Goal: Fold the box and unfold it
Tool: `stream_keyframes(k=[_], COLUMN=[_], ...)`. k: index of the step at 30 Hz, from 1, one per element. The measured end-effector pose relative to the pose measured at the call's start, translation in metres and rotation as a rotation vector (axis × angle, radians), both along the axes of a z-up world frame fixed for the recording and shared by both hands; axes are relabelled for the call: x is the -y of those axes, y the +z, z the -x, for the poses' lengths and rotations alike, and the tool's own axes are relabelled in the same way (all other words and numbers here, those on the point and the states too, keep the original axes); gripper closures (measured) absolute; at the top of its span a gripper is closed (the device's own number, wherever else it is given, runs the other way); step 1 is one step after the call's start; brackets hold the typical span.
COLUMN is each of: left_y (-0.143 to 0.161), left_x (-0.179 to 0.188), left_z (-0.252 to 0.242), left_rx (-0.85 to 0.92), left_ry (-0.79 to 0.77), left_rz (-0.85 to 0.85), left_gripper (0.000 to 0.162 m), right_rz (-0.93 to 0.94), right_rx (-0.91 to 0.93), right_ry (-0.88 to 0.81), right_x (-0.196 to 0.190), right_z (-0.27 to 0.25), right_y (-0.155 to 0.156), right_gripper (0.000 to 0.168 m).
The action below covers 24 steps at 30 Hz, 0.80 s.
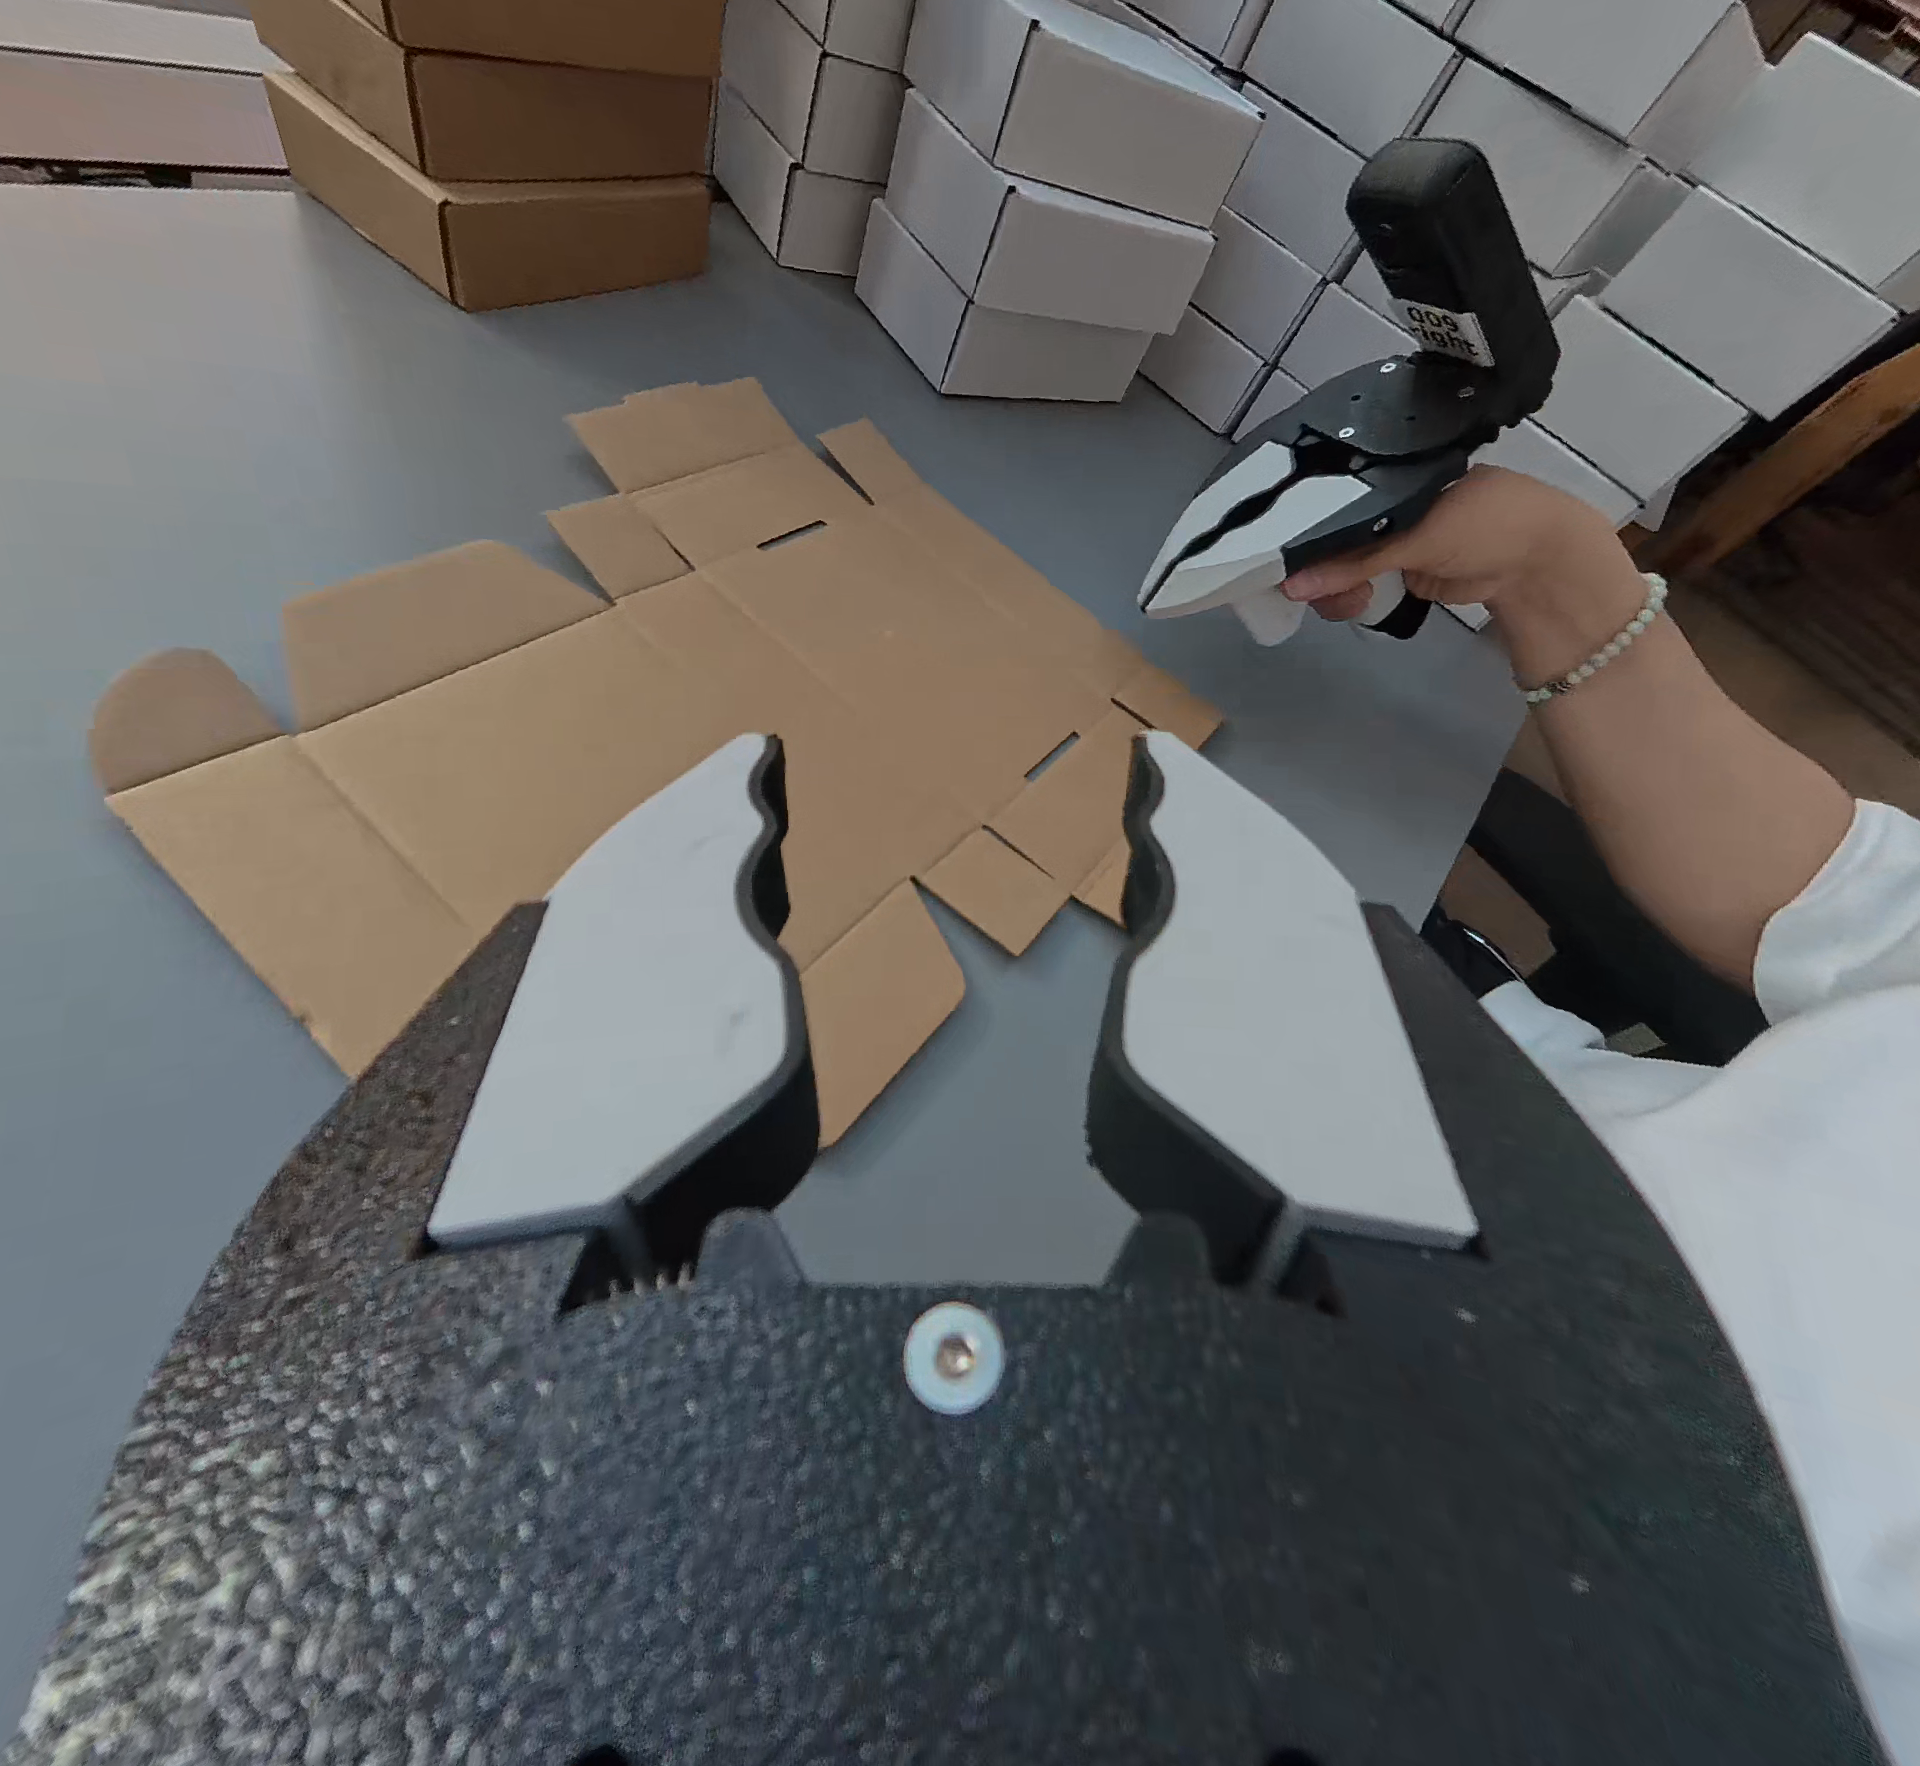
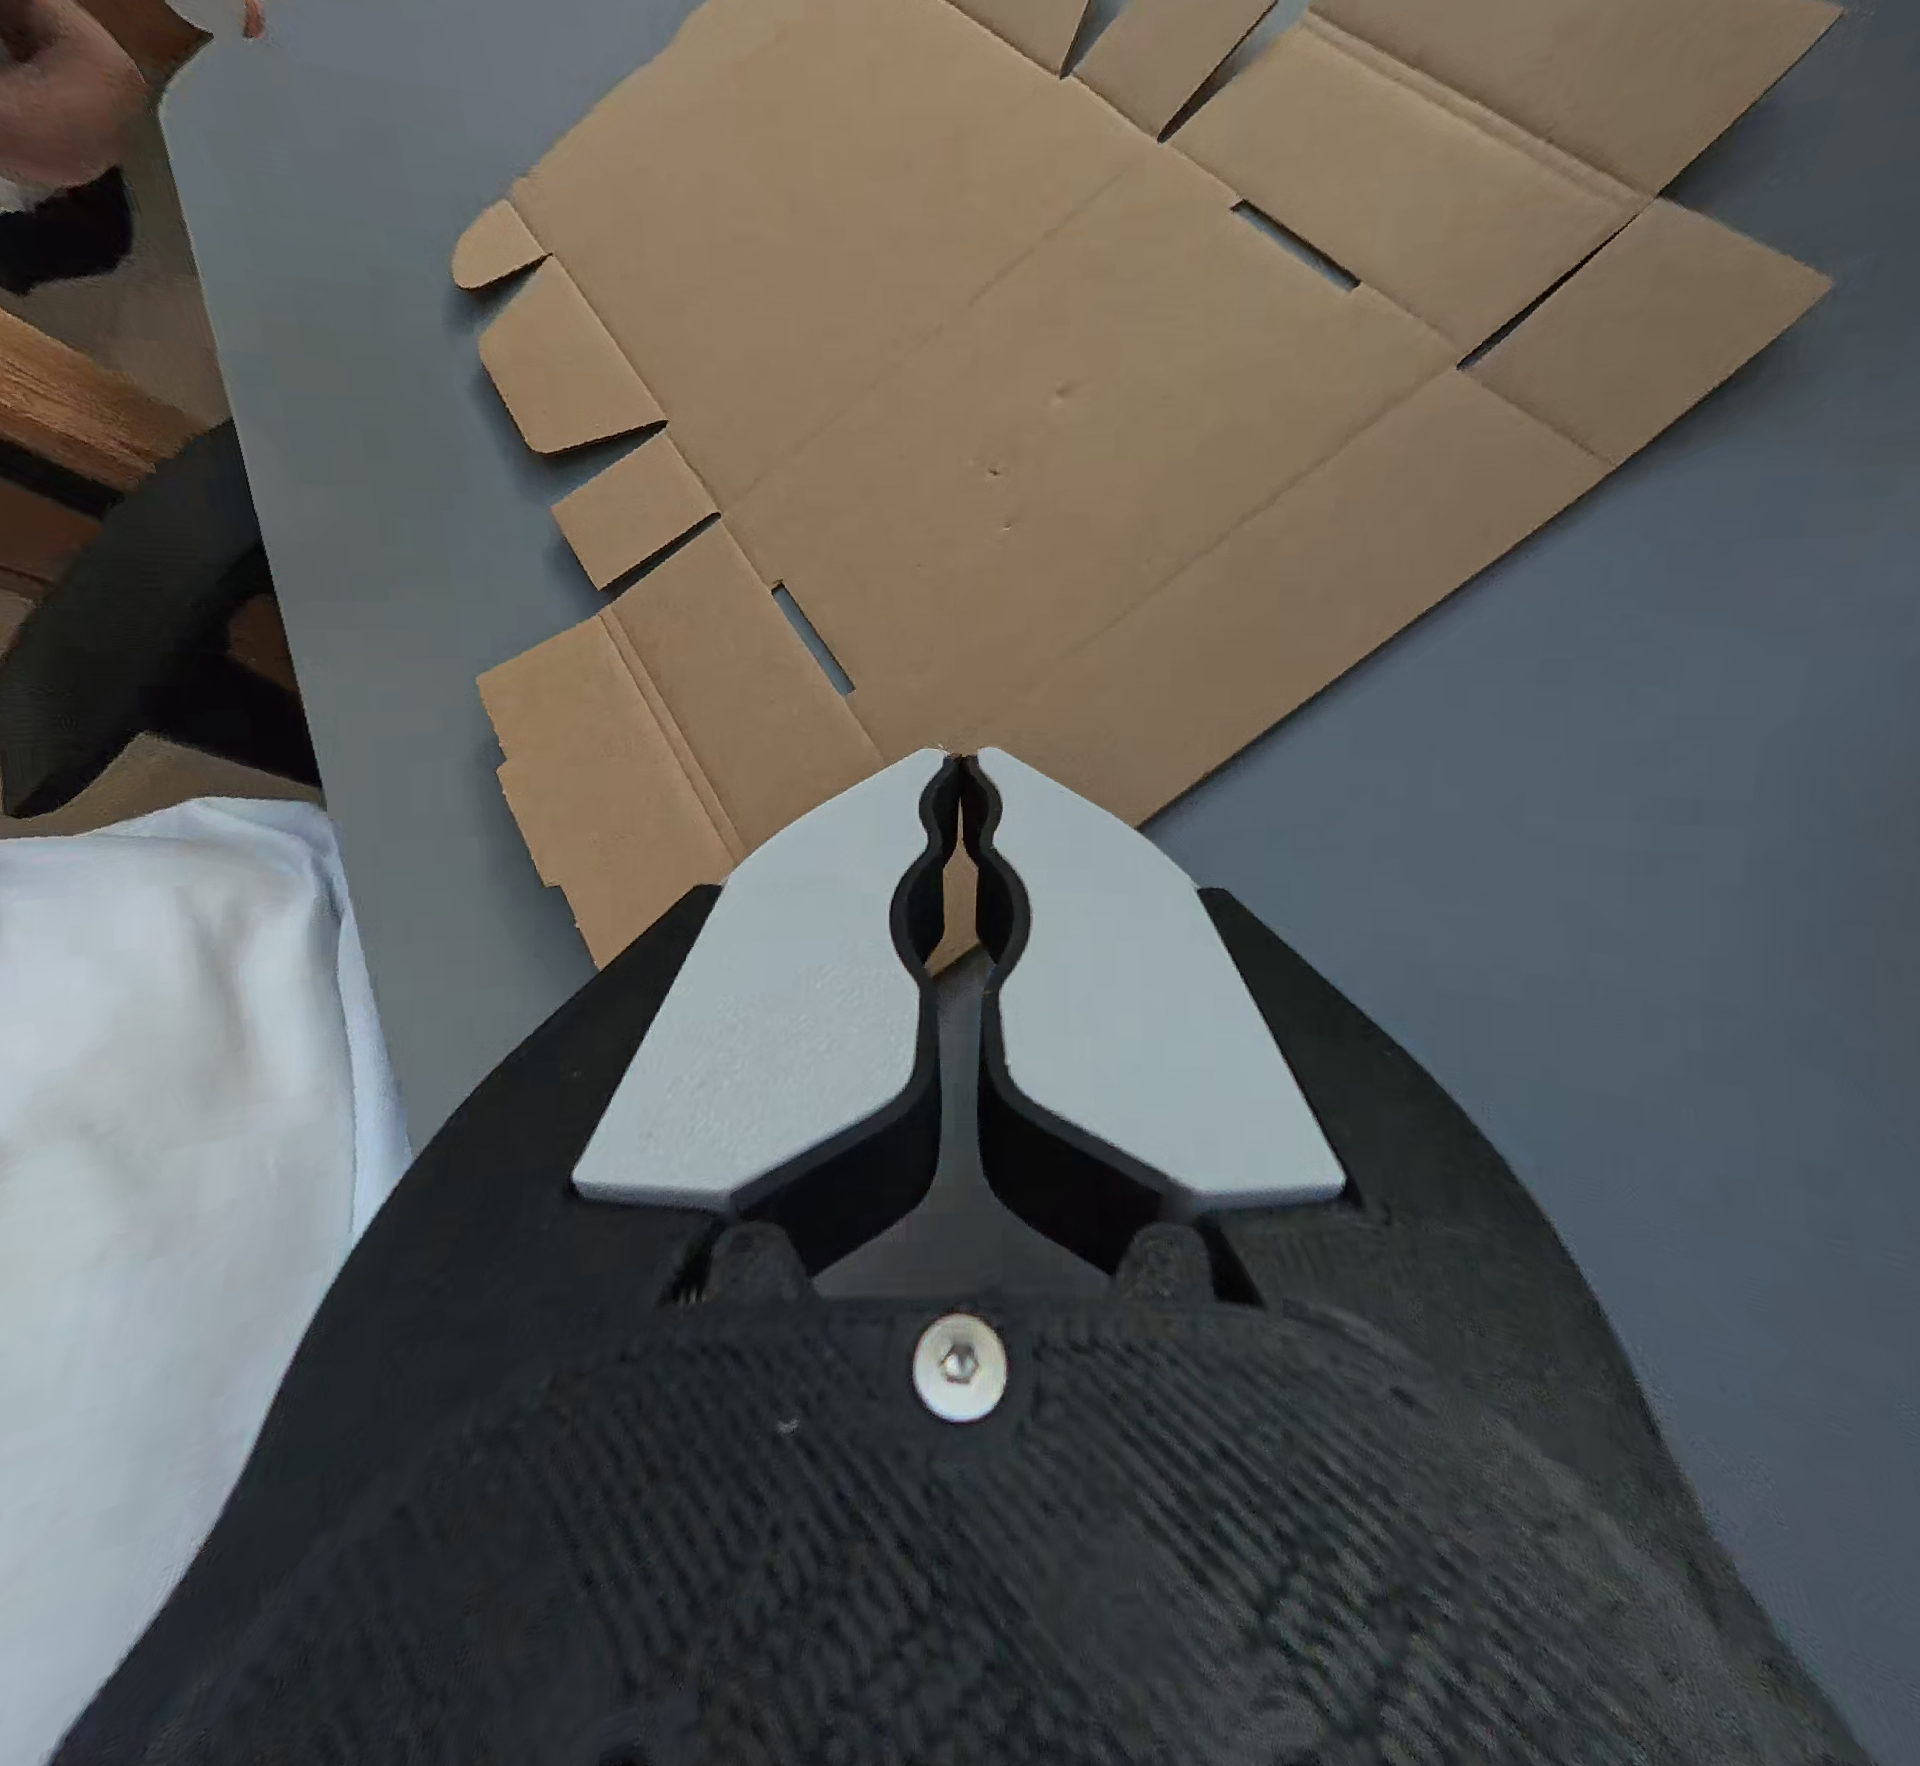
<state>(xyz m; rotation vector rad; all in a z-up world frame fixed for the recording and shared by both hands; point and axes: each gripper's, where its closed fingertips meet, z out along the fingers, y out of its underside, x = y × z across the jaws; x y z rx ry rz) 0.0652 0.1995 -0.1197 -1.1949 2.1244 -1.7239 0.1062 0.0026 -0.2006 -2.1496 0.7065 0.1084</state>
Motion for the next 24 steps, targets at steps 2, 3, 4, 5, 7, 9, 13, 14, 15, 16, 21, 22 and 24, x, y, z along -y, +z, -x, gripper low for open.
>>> stream_keyframes(k=[2,3,4,5,7,9,13,14,15,16,21,22,24], left_y=[-0.006,-0.008,-0.011,-0.013,-0.020,-0.030,-0.055,-0.061,-0.065,-0.070,-0.087,-0.089,-0.093], left_x=[-0.016,-0.024,-0.033,-0.041,-0.060,-0.074,-0.091,-0.094,-0.094,-0.095,-0.092,-0.091,-0.091], left_z=[-0.006,-0.010,-0.013,-0.017,-0.026,-0.032,-0.032,-0.032,-0.031,-0.030,-0.018,-0.016,-0.016], left_rx=[-0.058,-0.091,-0.125,-0.163,-0.264,-0.383,-0.659,-0.718,-0.764,-0.805,-0.919,-0.927,-0.940], left_ry=[0.021,0.038,0.050,0.061,0.090,0.082,0.034,0.045,0.046,0.042,0.051,0.052,0.071], left_rz=[-0.006,-0.009,-0.011,-0.009,-0.004,0.011,0.062,0.076,0.096,0.108,0.072,0.066,0.042], left_gripper=[0.097,0.096,0.095,0.094,0.094,0.094,0.095,0.094,0.093,0.093,0.095,0.098,0.108], right_rz=[0.070,0.130,0.169,0.166,0.210,0.263,0.277,0.265,0.256,0.252,0.284,0.288,0.284], right_rx=[-0.048,-0.048,-0.036,-0.023,0.005,0.059,0.079,0.075,0.074,0.078,0.120,0.130,0.133], right_ry=[-0.001,-0.002,0.006,-0.003,-0.012,0.004,0.034,0.037,0.039,0.042,0.056,0.060,0.063], right_x=[-0.001,0.001,0.002,0.001,0.002,0.003,0.005,0.005,0.005,0.005,0.005,0.005,0.005], right_z=[-0.002,-0.004,-0.004,-0.004,-0.004,-0.003,-0.002,-0.002,-0.003,-0.003,-0.003,-0.003,-0.003], right_y=[-0.017,-0.027,-0.033,-0.033,-0.034,-0.035,-0.035,-0.035,-0.035,-0.035,-0.035,-0.035,-0.035], right_gripper=[0.168,0.168,0.168,0.168,0.168,0.168,0.168,0.168,0.168,0.168,0.168,0.168,0.168])
